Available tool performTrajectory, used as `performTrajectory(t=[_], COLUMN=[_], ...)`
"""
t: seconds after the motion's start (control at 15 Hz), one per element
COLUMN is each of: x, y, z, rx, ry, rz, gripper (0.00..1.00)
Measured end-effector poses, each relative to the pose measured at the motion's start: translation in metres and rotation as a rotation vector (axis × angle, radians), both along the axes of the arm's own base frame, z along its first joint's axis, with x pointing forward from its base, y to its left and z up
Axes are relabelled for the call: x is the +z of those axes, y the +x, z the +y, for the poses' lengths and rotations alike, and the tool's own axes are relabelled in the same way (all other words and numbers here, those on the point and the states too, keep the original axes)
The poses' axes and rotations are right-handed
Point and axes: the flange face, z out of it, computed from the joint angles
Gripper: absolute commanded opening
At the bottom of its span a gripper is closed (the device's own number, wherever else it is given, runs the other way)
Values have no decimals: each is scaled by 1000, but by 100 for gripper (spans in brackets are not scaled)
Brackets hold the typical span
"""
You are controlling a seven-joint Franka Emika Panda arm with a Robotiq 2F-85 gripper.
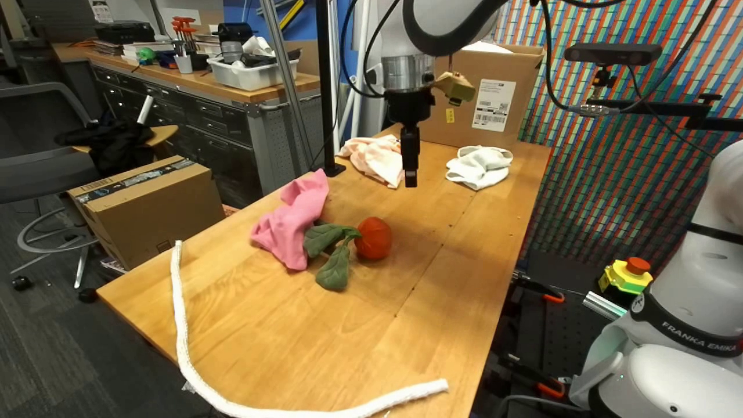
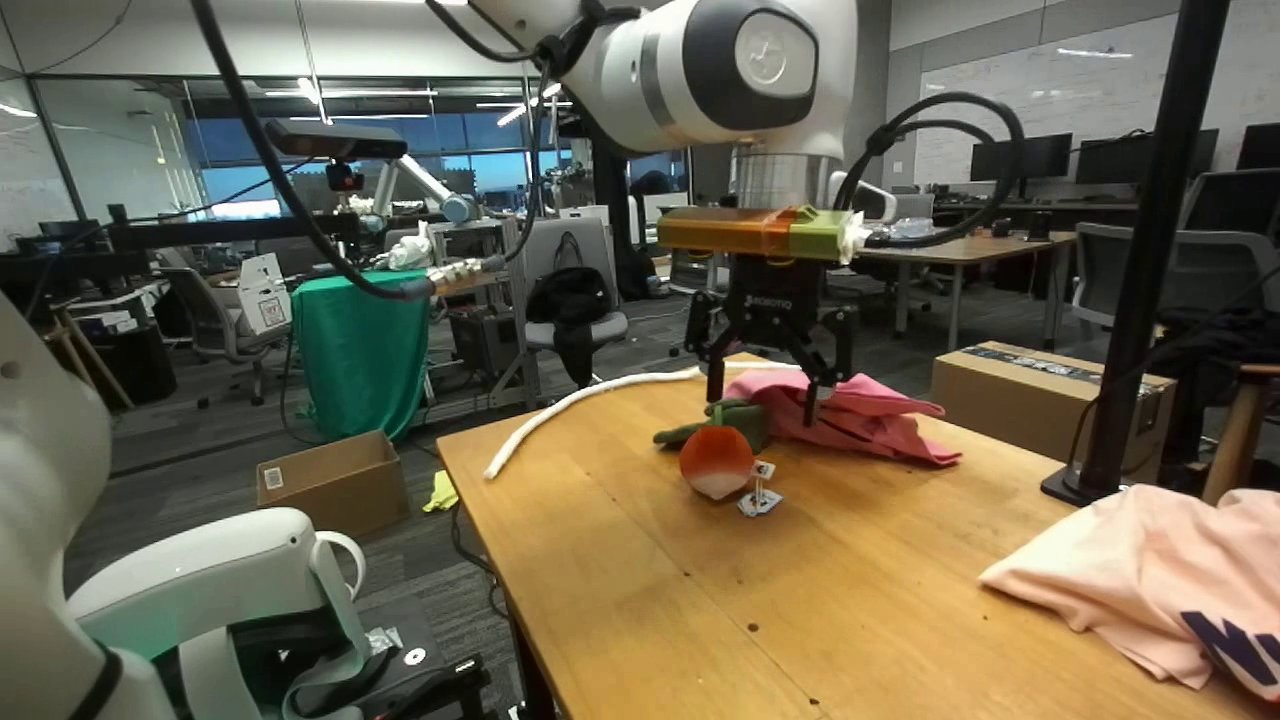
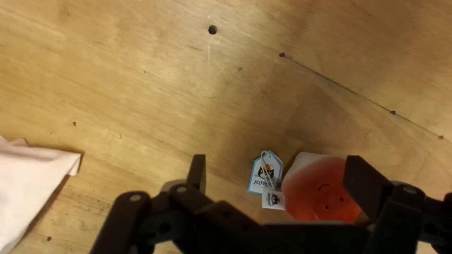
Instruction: Move the towel to the right, move the rope to the left, move the peach shirt to the right, move the radish forwards
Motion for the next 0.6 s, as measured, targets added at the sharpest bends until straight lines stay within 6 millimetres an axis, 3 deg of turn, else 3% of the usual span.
performTrajectory(t=[0.33, 0.6], x=[-39, -57], y=[2, 2], z=[55, 83], rx=[160, 222], ry=[-76, -75], rz=[-75, -117], gripper=[100, 100])
